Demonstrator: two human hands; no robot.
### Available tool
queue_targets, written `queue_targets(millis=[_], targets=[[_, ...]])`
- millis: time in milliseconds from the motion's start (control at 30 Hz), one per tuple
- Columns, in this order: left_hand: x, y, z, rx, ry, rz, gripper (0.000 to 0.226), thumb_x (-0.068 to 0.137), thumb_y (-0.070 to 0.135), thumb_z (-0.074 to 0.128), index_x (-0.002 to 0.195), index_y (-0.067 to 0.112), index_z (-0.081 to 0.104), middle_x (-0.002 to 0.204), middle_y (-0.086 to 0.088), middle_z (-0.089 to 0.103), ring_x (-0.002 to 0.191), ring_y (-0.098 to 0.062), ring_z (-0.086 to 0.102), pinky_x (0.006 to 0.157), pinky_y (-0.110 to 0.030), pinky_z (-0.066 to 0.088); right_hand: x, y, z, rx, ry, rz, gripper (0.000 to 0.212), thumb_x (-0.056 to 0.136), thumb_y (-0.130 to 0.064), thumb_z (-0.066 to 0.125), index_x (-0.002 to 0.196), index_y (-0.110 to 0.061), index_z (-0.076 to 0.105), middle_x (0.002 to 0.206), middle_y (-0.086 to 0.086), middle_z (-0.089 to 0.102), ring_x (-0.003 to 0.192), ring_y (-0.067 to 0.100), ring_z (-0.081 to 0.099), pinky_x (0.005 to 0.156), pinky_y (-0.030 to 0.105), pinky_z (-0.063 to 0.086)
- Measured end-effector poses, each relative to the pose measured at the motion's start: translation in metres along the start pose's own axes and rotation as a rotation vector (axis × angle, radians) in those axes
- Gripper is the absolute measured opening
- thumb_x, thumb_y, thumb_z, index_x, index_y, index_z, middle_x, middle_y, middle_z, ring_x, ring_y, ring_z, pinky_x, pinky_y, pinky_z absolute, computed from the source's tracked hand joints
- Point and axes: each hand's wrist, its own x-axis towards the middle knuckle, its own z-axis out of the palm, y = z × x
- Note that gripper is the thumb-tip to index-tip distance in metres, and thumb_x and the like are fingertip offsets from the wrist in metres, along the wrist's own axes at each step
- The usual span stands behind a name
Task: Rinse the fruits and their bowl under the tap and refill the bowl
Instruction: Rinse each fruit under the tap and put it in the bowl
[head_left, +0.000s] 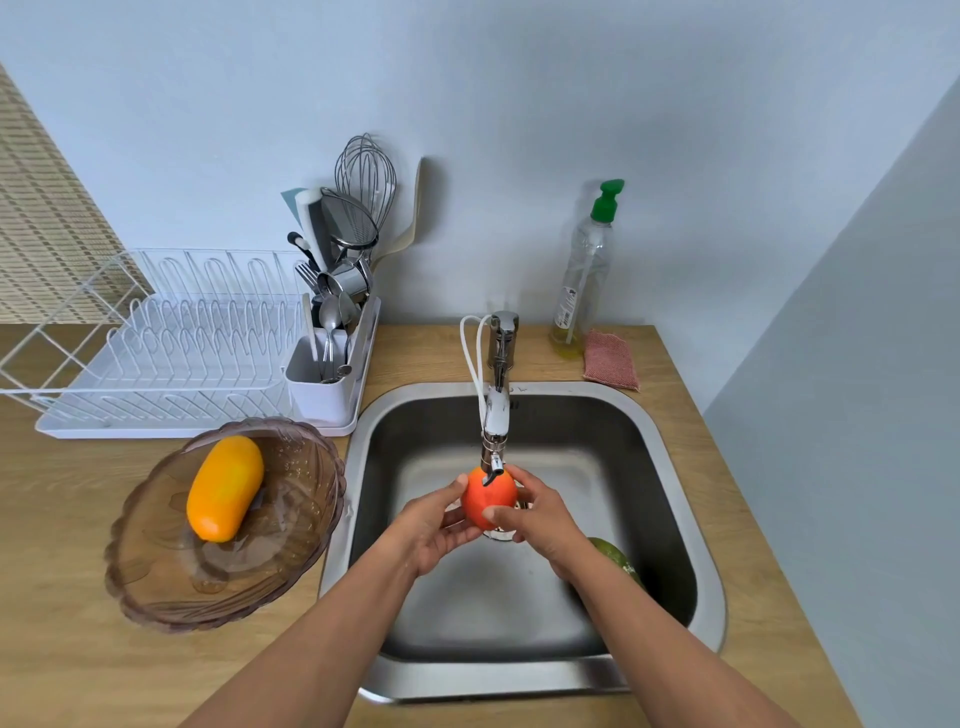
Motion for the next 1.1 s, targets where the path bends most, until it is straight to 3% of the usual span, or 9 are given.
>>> queue_targets(millis=[100,167,267,433,533,667,867,967,1100], targets=[[-0.002,0.000,0.003,0.080,-0.004,0.025,0.039,0.082,0.032,0.079,0.107,0.003,0.070,0.108,-0.022,0.069,0.094,-0.032,0.071,0.076,-0.040,0.061,0.002,0.003,0.001,-0.004,-0.038,-0.049,0.073,0.076,0.000,0.077,0.138,-0.031,0.054,0.129,0.001,0.059,0.110,0.018,0.061,0.064,0.016,0.053],[-0.001,0.001,0.002,0.047,0.000,0.026,0.043,0.081,0.030,0.080,0.112,0.001,0.068,0.112,-0.023,0.067,0.096,-0.033,0.070,0.077,-0.041,0.062,0.004,0.006,-0.001,-0.025,-0.032,-0.051,0.077,0.075,-0.002,0.077,0.141,-0.031,0.051,0.134,-0.002,0.059,0.117,0.019,0.059,0.067,0.016,0.052],[-0.002,0.003,-0.001,0.007,-0.037,0.016,0.050,0.082,0.023,0.078,0.124,-0.001,0.062,0.124,-0.024,0.062,0.105,-0.039,0.067,0.080,-0.045,0.061,0.003,0.004,-0.009,0.002,0.011,-0.031,0.061,0.081,-0.005,0.074,0.137,-0.027,0.057,0.131,0.000,0.064,0.103,0.017,0.064,0.063,0.018,0.050],[-0.005,0.003,-0.003,0.005,-0.187,0.088,0.058,0.077,0.014,0.075,0.131,0.004,0.060,0.122,-0.020,0.068,0.110,-0.035,0.066,0.094,-0.042,0.055,-0.003,-0.001,-0.016,0.136,0.065,0.015,0.037,0.089,-0.016,0.071,0.124,-0.025,0.067,0.103,0.003,0.073,0.072,0.015,0.063,0.057,0.023,0.050],[-0.006,0.005,-0.001,0.054,-0.210,0.116,0.057,0.072,0.008,0.078,0.127,0.011,0.063,0.123,-0.016,0.068,0.112,-0.034,0.066,0.088,-0.039,0.058,-0.004,-0.001,-0.012,0.189,0.078,0.062,0.033,0.091,-0.028,0.069,0.124,-0.023,0.067,0.096,0.004,0.072,0.071,0.017,0.065,0.054,0.024,0.048],[-0.010,0.003,0.001,0.205,-0.200,0.166,0.047,0.080,-0.005,0.074,0.118,0.022,0.065,0.124,-0.006,0.064,0.109,-0.029,0.066,0.088,-0.037,0.056,-0.004,-0.001,-0.009,0.160,0.091,0.120,0.031,0.088,-0.040,0.070,0.112,-0.020,0.067,0.104,0.013,0.072,0.074,0.026,0.073,0.052,0.027,0.051],[-0.012,0.001,0.006,0.183,-0.216,0.178,0.047,0.086,-0.005,0.067,0.120,0.028,0.062,0.127,-0.007,0.062,0.113,-0.032,0.063,0.088,-0.041,0.055,-0.009,-0.006,-0.007,0.114,0.102,0.099,0.028,0.095,-0.035,0.063,0.120,-0.024,0.061,0.102,0.015,0.072,0.076,0.032,0.076,0.058,0.034,0.056],[-0.012,0.000,0.009,0.199,-0.196,0.175,0.046,0.083,0.003,0.074,0.118,0.029,0.060,0.127,-0.011,0.059,0.114,-0.035,0.062,0.084,-0.040,0.055,-0.009,-0.007,-0.008,0.050,0.132,0.087,0.027,0.098,-0.029,0.058,0.123,-0.023,0.066,0.097,0.010,0.075,0.071,0.024,0.075,0.054,0.028,0.052],[-0.010,-0.004,0.007,0.259,-0.151,0.177,0.057,0.078,0.008,0.082,0.125,0.027,0.057,0.125,-0.012,0.057,0.113,-0.035,0.062,0.091,-0.044,0.056,-0.011,-0.011,-0.014,0.021,0.133,0.085,0.027,0.099,-0.017,0.055,0.120,-0.020,0.071,0.085,0.004,0.075,0.062,0.014,0.070,0.051,0.023,0.049]])
